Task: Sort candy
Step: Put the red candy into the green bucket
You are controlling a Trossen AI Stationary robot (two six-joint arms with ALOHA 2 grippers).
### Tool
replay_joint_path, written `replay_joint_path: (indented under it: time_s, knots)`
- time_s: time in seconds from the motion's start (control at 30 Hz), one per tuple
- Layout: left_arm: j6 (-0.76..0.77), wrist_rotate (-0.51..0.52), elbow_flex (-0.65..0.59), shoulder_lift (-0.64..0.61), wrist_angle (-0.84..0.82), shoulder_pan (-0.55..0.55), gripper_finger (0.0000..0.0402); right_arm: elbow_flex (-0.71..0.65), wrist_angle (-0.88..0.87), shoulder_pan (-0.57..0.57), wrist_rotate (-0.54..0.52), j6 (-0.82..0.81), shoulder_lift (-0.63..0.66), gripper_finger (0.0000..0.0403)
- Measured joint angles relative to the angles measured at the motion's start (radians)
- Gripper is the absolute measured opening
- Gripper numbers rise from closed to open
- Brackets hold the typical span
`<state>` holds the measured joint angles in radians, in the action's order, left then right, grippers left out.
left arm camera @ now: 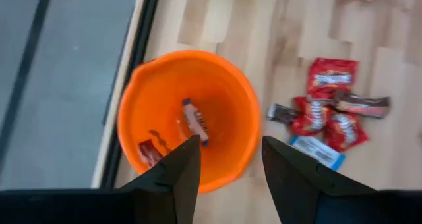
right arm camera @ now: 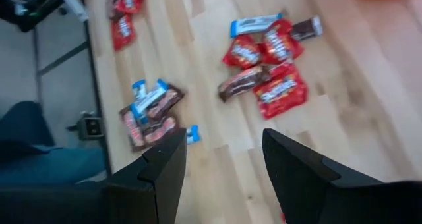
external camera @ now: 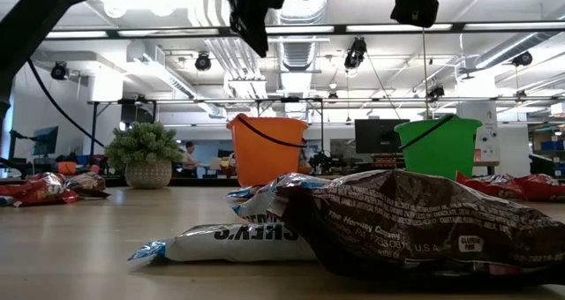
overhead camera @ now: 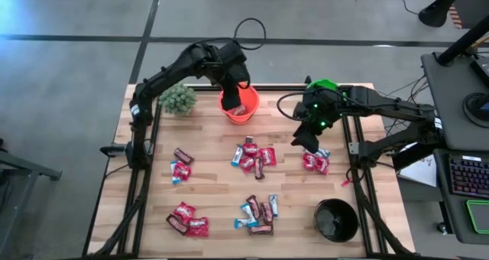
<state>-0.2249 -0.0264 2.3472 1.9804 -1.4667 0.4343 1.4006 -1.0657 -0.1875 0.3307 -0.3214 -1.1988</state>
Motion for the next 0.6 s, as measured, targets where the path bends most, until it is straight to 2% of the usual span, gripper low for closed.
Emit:
replay_joint_path:
  time_s: [0.2, 0.3, 0.5, 0.6]
  knots:
    - [0.024, -0.032, -0.005, -0.046, -0.107, -0.007, 0.0143, 0.000, -0.009, 0.000, -0.071, -0.001, 0.000, 0.0190]
    - [0.022, -0.067, -0.007, -0.074, -0.105, -0.019, 0.0143, 0.000, -0.023, 0.000, -0.091, -0.021, -0.001, 0.0190]
    - [-0.025, -0.128, -0.006, -0.143, -0.104, -0.034, 0.0152, -0.023, -0.102, 0.000, -0.213, -0.091, -0.004, 0.0190]
    - [-0.046, -0.144, -0.007, -0.179, -0.105, -0.038, 0.0154, -0.032, -0.138, 0.000, -0.220, -0.134, -0.014, 0.0190]
